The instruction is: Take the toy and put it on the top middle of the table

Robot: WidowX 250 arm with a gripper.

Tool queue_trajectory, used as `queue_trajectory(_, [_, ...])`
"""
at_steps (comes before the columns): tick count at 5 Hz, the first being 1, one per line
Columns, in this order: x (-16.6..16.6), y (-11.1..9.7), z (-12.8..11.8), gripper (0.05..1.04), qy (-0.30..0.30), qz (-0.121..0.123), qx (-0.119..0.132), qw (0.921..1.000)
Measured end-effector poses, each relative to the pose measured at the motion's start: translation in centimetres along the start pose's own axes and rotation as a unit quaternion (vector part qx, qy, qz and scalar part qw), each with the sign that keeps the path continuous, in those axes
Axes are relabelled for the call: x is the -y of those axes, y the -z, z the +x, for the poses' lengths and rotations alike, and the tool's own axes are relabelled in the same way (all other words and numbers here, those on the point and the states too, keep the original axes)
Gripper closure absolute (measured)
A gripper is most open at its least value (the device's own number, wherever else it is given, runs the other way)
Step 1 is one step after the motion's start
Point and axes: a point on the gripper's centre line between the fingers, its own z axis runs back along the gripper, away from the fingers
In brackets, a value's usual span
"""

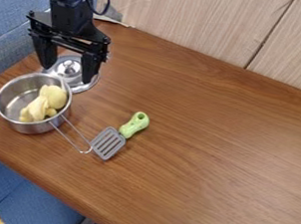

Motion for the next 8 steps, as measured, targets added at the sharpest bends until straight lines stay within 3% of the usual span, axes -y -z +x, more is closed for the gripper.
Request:
queue_trajectory(1, [0.2,0.5,-0.1,0.083,0.002,-0.005,-0.011,0.9999])
queue_trajectory(2, [-1.4,0.8,-0.2,0.083,-0.017,-0.033,-0.027,0.9990])
queue_trajectory(3, [-3.0,1.0,-0.6,0.083,-0.027,-0.042,-0.028,0.9983])
queue_trajectory(4, [-5.3,2.4,-1.0,0.083,-0.051,-0.015,-0.026,0.9983])
queue_trajectory(5, [-5.3,4.4,-1.9,0.083,-0.027,-0.006,-0.042,0.9988])
queue_trajectory(7, [-3.5,6.4,-2.2,0.120,0.023,-0.032,-0.052,0.9979])
queue_trajectory(8, [-3.6,6.7,-2.3,0.396,0.021,-0.025,-0.047,0.9984])
